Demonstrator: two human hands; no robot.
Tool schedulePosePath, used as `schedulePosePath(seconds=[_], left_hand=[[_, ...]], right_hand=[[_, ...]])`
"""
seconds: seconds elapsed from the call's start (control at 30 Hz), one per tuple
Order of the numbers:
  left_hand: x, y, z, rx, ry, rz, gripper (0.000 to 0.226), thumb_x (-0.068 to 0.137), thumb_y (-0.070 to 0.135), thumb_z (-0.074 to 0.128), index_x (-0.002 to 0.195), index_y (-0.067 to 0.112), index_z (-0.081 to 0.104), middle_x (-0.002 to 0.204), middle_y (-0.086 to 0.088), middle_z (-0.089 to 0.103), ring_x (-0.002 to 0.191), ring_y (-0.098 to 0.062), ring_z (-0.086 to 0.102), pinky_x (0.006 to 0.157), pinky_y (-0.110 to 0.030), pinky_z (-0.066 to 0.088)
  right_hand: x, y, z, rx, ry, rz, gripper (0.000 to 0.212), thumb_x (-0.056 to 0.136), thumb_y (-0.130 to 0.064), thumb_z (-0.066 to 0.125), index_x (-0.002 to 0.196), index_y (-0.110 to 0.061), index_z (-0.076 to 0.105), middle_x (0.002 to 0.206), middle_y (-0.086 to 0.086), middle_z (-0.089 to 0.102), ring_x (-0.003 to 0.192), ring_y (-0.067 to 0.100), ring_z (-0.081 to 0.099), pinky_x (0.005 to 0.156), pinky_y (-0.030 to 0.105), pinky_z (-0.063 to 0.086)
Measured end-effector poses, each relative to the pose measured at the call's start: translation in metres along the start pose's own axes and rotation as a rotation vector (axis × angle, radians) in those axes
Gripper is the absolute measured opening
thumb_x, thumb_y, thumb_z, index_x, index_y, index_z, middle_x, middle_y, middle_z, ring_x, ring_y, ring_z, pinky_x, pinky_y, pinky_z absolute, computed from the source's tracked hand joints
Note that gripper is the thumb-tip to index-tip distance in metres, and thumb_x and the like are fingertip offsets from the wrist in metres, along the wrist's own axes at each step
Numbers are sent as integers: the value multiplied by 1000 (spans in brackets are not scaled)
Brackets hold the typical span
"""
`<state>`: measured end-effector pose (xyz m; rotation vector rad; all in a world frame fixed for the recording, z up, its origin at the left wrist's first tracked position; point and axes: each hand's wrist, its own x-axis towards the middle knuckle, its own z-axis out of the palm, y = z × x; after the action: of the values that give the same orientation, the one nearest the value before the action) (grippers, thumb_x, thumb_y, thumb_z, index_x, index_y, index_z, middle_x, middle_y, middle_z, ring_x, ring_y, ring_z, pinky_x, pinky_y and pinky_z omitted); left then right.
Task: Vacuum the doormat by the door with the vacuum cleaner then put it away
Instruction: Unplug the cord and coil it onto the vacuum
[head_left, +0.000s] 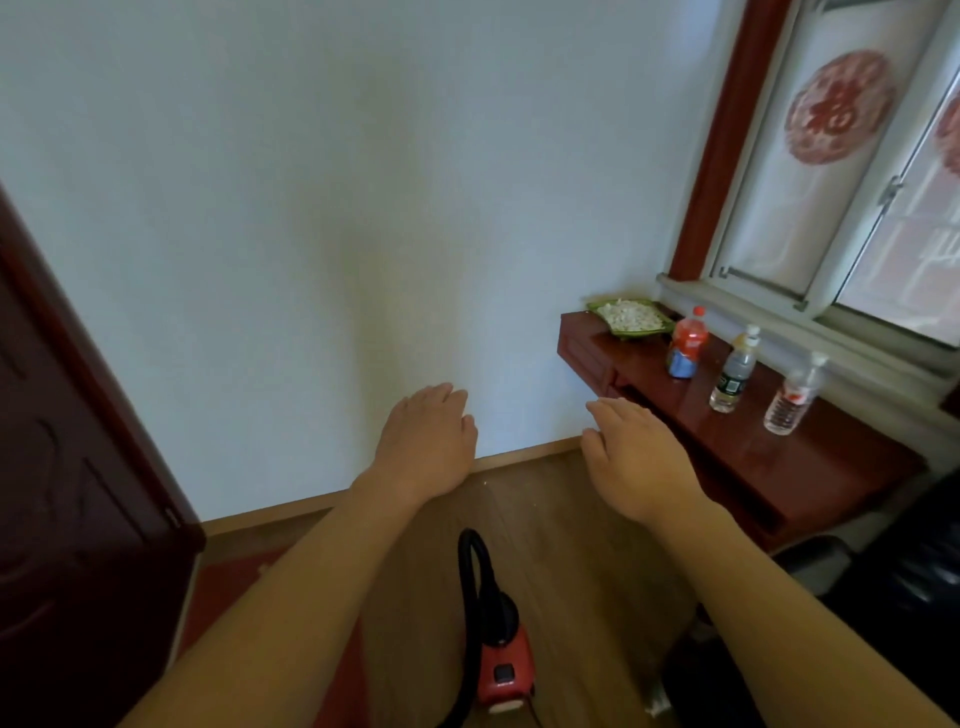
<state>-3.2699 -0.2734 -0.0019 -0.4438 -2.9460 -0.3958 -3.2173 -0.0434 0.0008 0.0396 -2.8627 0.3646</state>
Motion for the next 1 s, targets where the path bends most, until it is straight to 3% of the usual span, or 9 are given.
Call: schedulePosePath(seconds=[0.53, 0.77, 1.0], left_hand=[[-58, 15, 3, 17, -56, -49, 53, 111, 33, 27, 161, 15, 29, 168, -7, 26, 155, -23, 24, 128, -39, 17], [-63, 13, 3, -2, -60, 5, 51, 111, 31, 28, 158, 13, 32, 163, -7, 35, 149, -23, 32, 123, -35, 21], [-68, 17, 10, -46, -126, 134, 52, 111, 31, 29, 160, 14, 30, 167, -7, 29, 153, -24, 28, 125, -37, 18]], right_hand=[[-44, -1, -2, 43, -31, 5, 49, 107, -34, 34, 151, -13, 41, 156, 6, 44, 145, 21, 38, 121, 37, 27], [-60, -5, -5, 17, -16, 47, 48, 107, -32, 36, 148, -11, 45, 149, 6, 50, 139, 21, 44, 117, 35, 30], [-97, -8, -4, 0, -17, 209, 48, 105, -34, 37, 147, -13, 45, 151, 6, 48, 142, 21, 40, 120, 45, 31]])
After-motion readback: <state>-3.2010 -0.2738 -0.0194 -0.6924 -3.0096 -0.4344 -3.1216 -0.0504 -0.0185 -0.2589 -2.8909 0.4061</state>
